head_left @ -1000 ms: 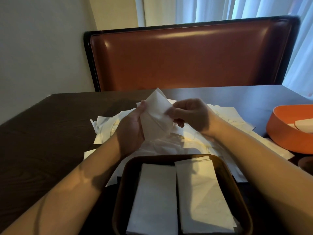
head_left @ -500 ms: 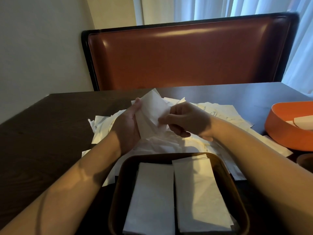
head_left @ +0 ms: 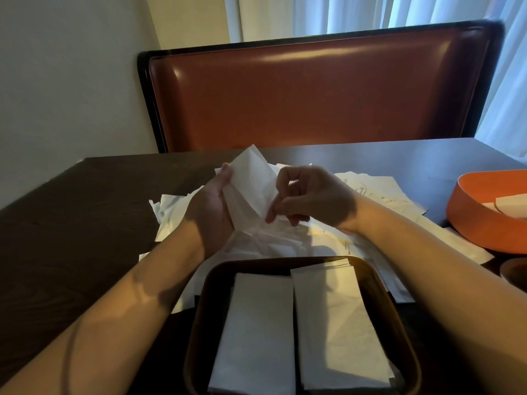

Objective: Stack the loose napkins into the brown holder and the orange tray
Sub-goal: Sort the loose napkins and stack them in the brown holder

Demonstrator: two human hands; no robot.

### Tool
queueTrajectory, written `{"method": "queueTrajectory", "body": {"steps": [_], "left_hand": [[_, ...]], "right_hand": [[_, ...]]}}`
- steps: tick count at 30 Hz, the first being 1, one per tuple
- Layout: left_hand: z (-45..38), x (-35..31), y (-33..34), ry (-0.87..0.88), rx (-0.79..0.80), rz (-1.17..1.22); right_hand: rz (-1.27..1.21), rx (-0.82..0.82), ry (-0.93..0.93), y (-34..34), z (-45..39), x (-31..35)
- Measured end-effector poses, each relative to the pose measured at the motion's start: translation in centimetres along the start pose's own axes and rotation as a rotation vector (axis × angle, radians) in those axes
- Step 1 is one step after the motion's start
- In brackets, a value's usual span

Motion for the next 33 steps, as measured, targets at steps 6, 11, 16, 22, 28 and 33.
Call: {"method": "queueTrajectory", "body": {"steps": [6,11,16,22,28,33], "left_hand": [[-0.3,-0.2,-0.7,0.054,-0.031,-0.136],[-0.1,0.4,-0.8,0.036,-0.065,-0.238],[-0.1,0.8,-0.3,-0.017,0.035,-0.277],[-0.2,0.8,0.1,-0.033,0.085,-0.178],[-0.4,0.4,0.1,-0.018,0.092,-0.155],[-0.4,1.2,0.7,-0.055,0.177,-0.107]], "right_hand": [[0.109,-0.271,0.071,-2.4,0.5,-0.1],[0.302,-0.42,-0.05,-3.3,-0.2,0.1],[0.283,-0.396,-0.07,-2.6,0.0,-0.3],[0.081,-0.4,-0.039,-2.6,0.3,-0.2],[-0.241,-0.308,-0.019,-1.8,0.4,0.1],[-0.141,-0.375,-0.003,-1.1,0.1,-0.2]]}}
Point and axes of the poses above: each hand's wrist, its own z-axis away from the middle knuckle, its own y-axis out of the palm, x = y × z, the point moved 6 cm from there along -z, towards the middle knuckle, and after that the axes turned 11 degrees about z, right-handed, at the moved point
